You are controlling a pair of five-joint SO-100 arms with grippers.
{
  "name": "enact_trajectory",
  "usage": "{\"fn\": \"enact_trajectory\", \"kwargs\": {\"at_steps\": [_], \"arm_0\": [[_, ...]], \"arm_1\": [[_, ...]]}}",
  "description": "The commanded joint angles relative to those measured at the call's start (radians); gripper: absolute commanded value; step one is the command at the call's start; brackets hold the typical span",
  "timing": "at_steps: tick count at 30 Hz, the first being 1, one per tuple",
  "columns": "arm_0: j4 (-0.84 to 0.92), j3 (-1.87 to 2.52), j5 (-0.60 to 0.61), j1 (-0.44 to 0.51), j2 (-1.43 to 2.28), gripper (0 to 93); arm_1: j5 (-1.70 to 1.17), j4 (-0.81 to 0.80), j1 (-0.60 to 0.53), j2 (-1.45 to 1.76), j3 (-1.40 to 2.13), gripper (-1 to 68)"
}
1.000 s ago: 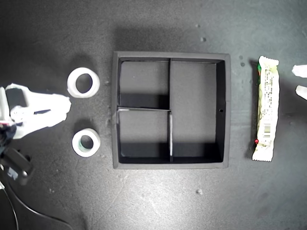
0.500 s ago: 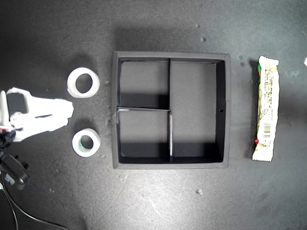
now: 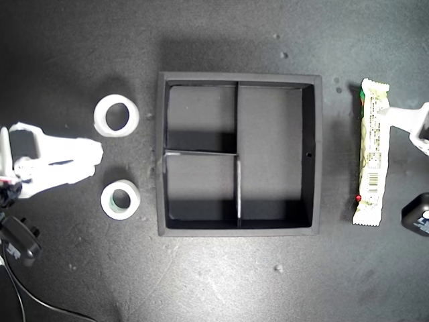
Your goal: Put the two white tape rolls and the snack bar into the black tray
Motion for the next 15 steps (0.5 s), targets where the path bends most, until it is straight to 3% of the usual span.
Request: {"fn": "enact_trajectory", "kwargs": {"at_steps": [1, 7, 15], "arm_0": [[-0.018, 0.034, 0.055, 0.023, 0.049, 6.0], [0.054, -0.035, 0.115, 0.025, 0.048, 11.2], [-0.021, -0.035, 0.094, 0.017, 0.048, 31.9]], "arm_1": [[0.011, 0.02, -0.029, -0.003, -0.043, 24.8], [0.017, 0.02, -0.049, -0.005, -0.04, 25.5], [0.02, 0.014, -0.051, -0.009, -0.04, 24.6]]}}
